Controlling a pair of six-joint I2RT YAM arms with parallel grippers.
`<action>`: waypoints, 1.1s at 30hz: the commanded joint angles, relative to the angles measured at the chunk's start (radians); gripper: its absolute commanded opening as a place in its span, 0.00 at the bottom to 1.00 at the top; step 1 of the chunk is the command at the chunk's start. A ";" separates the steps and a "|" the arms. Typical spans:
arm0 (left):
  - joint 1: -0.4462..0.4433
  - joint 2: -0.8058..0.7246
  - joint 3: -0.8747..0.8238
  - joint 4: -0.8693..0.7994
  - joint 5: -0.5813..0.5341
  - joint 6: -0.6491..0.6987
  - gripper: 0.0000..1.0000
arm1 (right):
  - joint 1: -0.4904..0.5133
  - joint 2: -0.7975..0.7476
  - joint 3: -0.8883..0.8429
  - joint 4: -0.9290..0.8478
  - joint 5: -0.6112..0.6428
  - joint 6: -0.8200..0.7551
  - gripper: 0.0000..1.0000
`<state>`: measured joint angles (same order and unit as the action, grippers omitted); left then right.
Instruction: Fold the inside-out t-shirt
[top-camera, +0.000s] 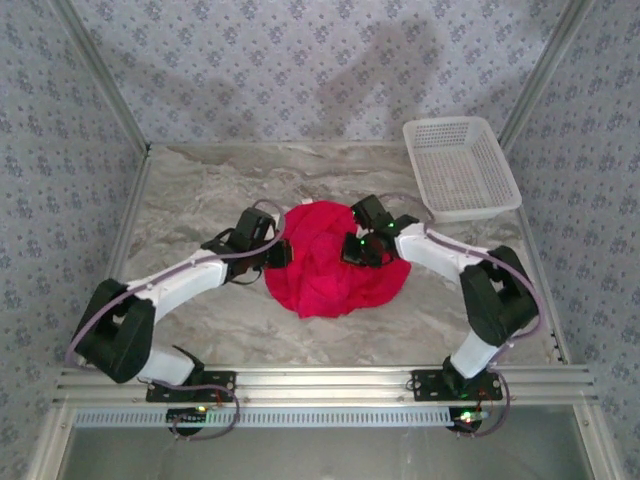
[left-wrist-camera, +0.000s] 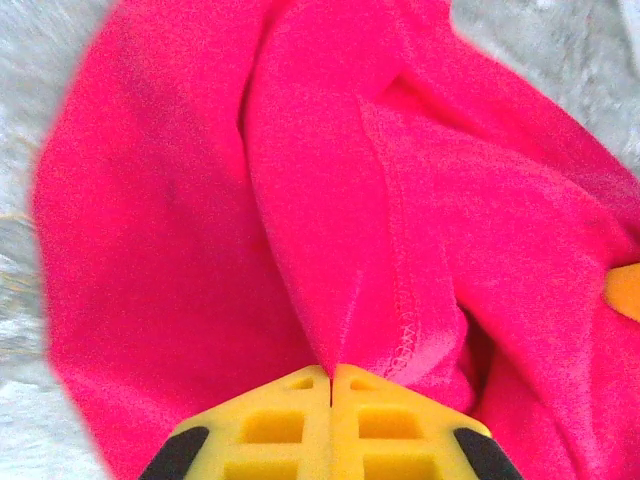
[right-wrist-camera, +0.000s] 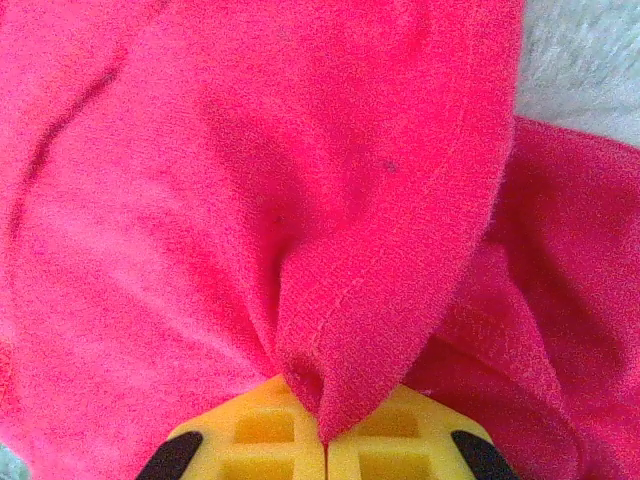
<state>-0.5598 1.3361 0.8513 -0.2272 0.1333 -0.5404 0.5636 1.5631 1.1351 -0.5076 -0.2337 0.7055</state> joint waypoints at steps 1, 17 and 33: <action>0.031 -0.087 0.057 -0.086 -0.050 0.027 0.00 | -0.024 -0.105 0.112 -0.145 0.051 -0.069 0.00; 0.080 -0.205 0.358 -0.315 -0.099 0.040 0.00 | -0.113 -0.149 0.489 -0.307 -0.030 -0.118 0.00; 0.090 -0.299 0.499 -0.426 -0.091 -0.011 0.00 | -0.096 -0.073 0.804 -0.453 -0.025 -0.172 0.00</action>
<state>-0.4831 0.9688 1.4017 -0.6083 0.0582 -0.5476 0.4961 1.3849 1.9320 -0.9447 -0.2440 0.5613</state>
